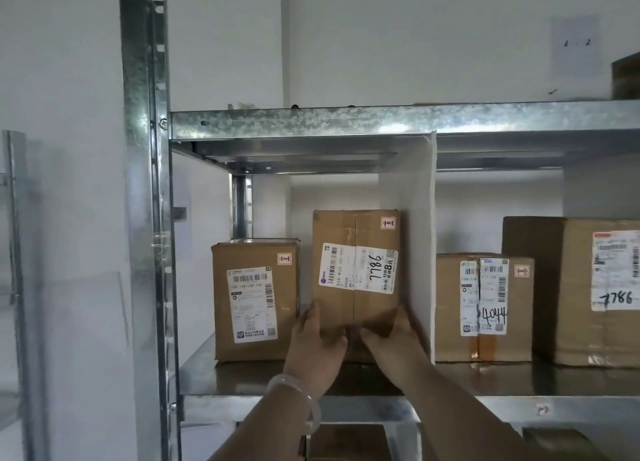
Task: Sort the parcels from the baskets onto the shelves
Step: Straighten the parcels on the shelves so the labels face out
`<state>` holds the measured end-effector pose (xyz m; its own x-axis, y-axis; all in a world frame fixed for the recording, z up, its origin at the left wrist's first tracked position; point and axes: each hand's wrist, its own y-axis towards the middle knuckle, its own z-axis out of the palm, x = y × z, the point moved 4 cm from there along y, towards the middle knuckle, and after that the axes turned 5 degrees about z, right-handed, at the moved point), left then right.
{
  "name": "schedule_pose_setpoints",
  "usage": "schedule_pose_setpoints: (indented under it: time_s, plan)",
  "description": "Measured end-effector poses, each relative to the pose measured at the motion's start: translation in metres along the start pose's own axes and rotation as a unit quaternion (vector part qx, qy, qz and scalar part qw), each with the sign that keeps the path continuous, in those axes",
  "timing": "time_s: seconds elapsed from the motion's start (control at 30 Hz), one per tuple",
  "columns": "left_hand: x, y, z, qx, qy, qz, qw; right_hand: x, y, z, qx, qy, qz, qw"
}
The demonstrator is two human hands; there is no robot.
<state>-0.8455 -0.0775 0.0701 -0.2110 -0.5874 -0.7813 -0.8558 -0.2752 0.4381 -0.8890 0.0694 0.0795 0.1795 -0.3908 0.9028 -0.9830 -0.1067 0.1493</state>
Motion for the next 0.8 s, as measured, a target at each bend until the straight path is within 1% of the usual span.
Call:
schedule_pose_setpoints:
  time_s: [0.2,0.33,0.43,0.5,0.57,0.63,0.7,0.77,0.8]
  plan:
    - [0.010,0.011,0.006,-0.003,-0.028,-0.005,1.000,0.000,0.008,0.001,0.009,0.007,-0.003,1.000]
    - [0.003,0.009,0.004,-0.011,-0.043,0.032,0.998,-0.002,0.010,0.000,-0.012,0.048,-0.013,0.999]
    - [0.006,0.004,-0.005,-0.035,-0.033,0.043,0.998,-0.001,0.000,0.001,-0.059,0.059,-0.069,0.994]
    - [0.009,0.001,-0.016,-0.055,-0.032,0.052,0.997,0.000,-0.013,0.003,-0.112,0.030,-0.119,0.986]
    - [0.011,-0.002,-0.029,-0.072,-0.042,0.047,0.995,0.005,-0.026,0.009,-0.156,-0.024,-0.188,0.969]
    - [0.008,-0.005,-0.042,-0.097,-0.050,0.049,0.993,0.014,-0.037,0.023,-0.140,-0.060,-0.257,0.954]
    - [0.006,-0.010,-0.056,-0.155,-0.027,0.065,0.985,0.026,-0.046,0.041,-0.093,-0.067,-0.292,0.950]
    - [0.011,-0.019,-0.073,-0.235,-0.009,0.047,0.971,0.039,-0.055,0.059,-0.037,-0.062,-0.299,0.951]
    - [0.016,-0.022,-0.082,-0.269,0.000,0.033,0.963,0.044,-0.056,0.068,-0.005,-0.056,-0.281,0.958]
